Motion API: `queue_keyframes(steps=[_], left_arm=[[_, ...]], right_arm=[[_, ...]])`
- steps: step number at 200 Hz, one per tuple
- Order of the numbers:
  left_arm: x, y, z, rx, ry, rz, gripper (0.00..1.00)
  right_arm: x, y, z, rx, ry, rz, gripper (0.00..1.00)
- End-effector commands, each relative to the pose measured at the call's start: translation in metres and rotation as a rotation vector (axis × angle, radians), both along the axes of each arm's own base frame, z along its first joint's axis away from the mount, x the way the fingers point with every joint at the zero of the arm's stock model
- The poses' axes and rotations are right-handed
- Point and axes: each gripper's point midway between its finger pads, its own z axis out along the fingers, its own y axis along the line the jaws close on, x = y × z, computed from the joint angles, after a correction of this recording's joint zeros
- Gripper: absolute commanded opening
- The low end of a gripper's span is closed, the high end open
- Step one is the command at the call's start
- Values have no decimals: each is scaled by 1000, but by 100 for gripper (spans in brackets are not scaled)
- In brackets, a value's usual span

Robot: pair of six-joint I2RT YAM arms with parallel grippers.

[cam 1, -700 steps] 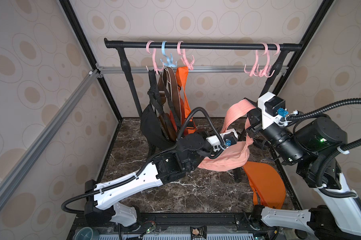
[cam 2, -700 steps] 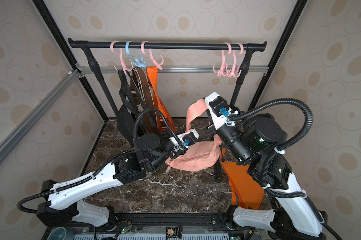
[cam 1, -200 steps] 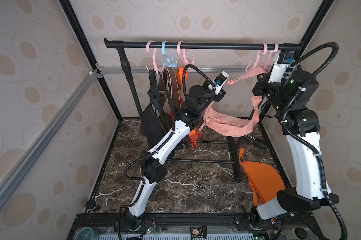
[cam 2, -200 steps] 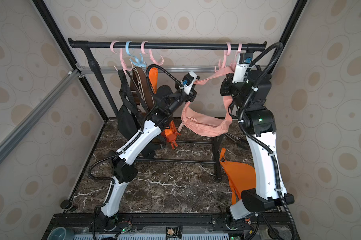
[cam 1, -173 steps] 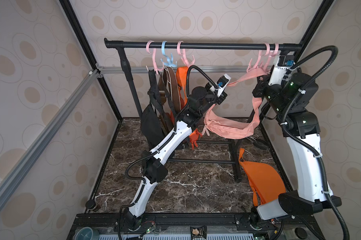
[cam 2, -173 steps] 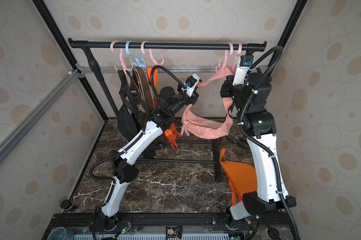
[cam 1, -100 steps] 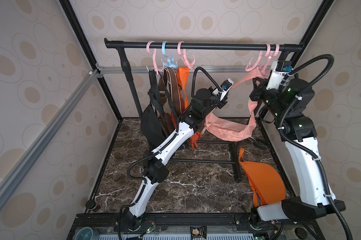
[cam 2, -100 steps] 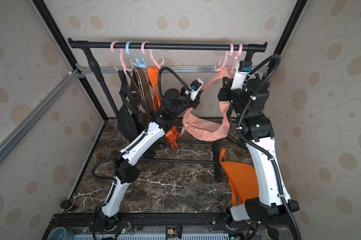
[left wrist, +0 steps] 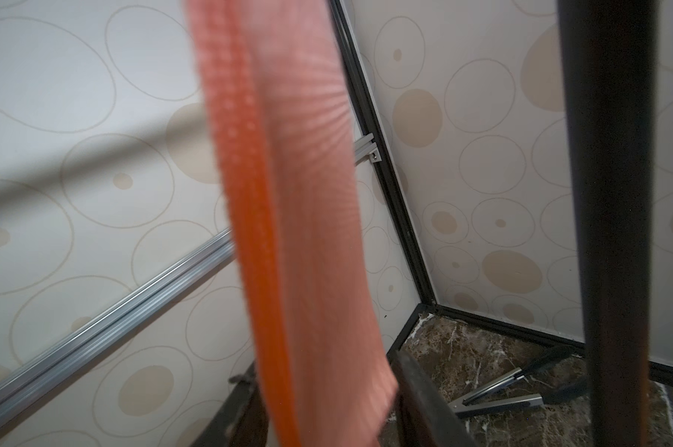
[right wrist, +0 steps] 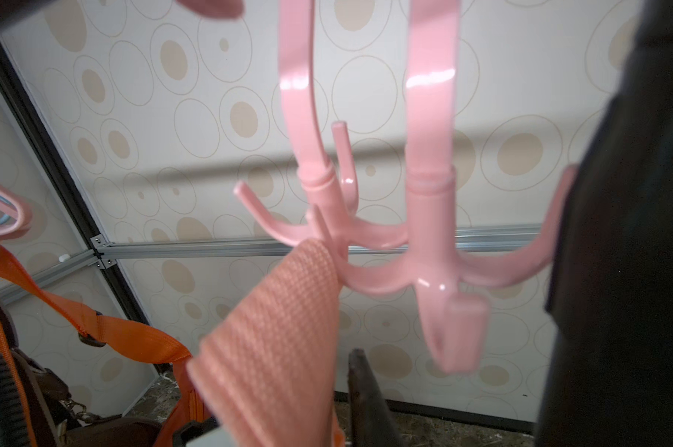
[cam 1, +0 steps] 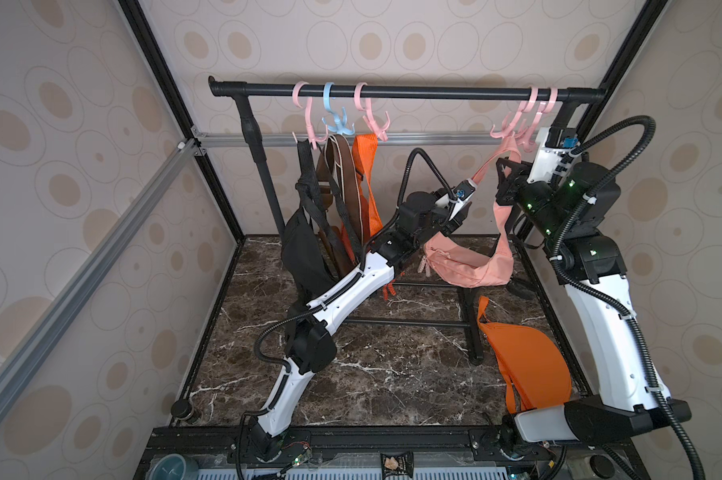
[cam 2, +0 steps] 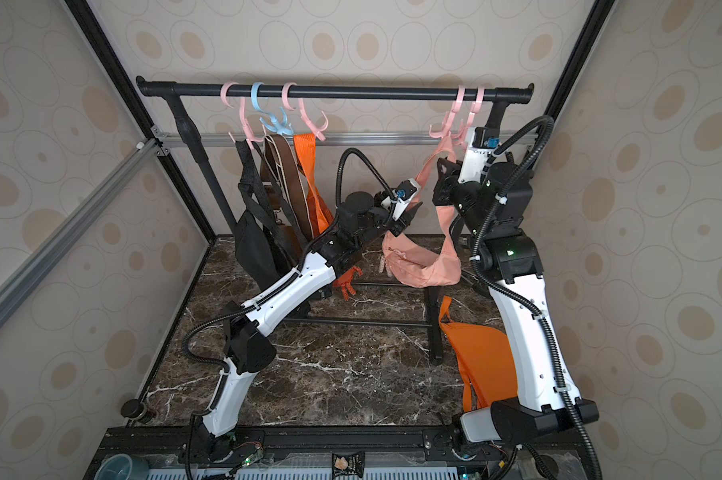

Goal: Hang the bag on a hook
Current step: Hang the bag on the hook.

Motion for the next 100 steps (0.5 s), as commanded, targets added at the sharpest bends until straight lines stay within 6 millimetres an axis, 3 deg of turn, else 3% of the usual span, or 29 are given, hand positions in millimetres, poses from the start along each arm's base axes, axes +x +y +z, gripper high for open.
queue_keyframes(steps=[1,36,73,100], left_arm=[[-23,19,56,-85,-85,-2,50],[-32,27,64,-103,-103,25,58],[-43,49,91,-153,-139,66,65],[-54,58,107,-155,-170,70,70]], right_arm=[[-7,-4,2,19,-10,0,25],[-18,-5,9,36,-38,6,43],[-39,-2,27,51,-76,48,58],[-52,-13,32,85,-77,5,69]])
